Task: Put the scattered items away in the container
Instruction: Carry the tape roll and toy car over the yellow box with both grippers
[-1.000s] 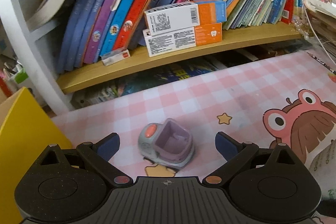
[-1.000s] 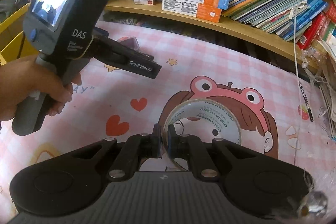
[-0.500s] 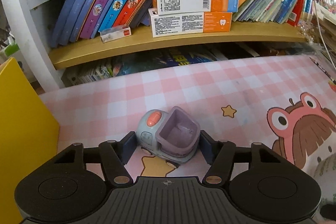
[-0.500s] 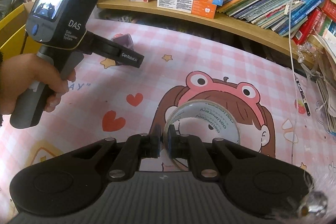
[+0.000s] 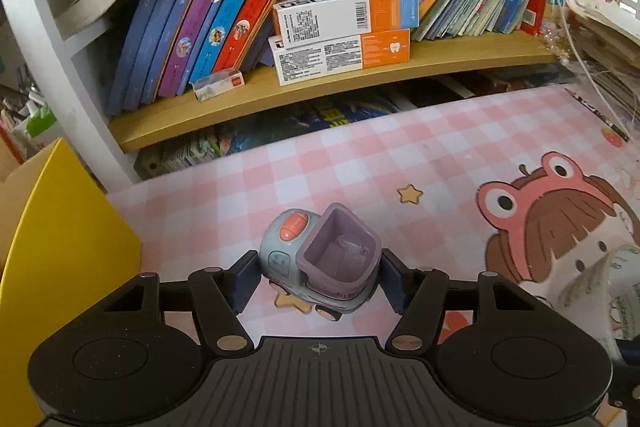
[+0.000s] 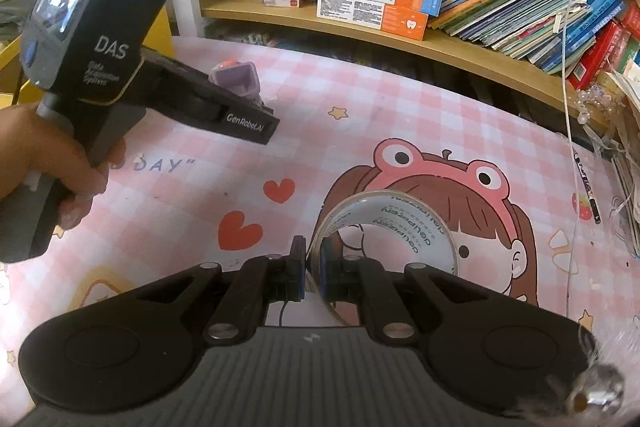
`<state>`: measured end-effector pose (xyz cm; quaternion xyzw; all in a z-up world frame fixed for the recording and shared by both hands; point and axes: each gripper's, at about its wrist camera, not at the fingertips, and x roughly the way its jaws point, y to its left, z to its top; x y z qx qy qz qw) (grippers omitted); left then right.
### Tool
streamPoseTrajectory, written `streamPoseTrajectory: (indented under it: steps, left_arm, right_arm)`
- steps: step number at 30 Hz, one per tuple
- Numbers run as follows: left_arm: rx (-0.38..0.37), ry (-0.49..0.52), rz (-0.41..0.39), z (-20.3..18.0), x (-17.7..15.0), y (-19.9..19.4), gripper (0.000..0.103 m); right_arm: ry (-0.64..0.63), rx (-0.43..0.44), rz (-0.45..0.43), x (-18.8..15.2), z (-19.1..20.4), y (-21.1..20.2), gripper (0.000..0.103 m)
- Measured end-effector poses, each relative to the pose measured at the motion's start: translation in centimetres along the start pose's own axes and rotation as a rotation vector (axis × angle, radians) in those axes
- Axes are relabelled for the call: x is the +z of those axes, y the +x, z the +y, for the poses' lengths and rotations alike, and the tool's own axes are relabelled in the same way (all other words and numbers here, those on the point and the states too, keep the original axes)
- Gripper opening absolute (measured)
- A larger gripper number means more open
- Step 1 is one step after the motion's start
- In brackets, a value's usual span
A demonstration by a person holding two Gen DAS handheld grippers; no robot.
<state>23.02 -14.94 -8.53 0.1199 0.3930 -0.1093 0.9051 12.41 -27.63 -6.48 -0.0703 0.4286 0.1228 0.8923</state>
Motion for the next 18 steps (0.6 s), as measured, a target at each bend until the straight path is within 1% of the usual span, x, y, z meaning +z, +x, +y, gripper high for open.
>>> streamPoseTrajectory:
  steps: [4, 13, 18]
  left_arm:
    - [-0.010, -0.015, -0.011, -0.1, -0.6, -1.5, 0.062]
    - [-0.036, -0.015, -0.075, -0.7, -1.7, -6.2, 0.062]
    - [-0.051, -0.025, -0.106, -0.5, -2.6, -8.9, 0.062]
  right_arm:
    - [0.010, 0.001, -0.003, -0.7, 0.2, -0.6, 0.007]
    - [0.029, 0.008, -0.008, -2.2, 0.8, -2.0, 0.007]
    - [0.027, 0.011, -0.029, -2.5, 1.4, -3.1, 0.007]
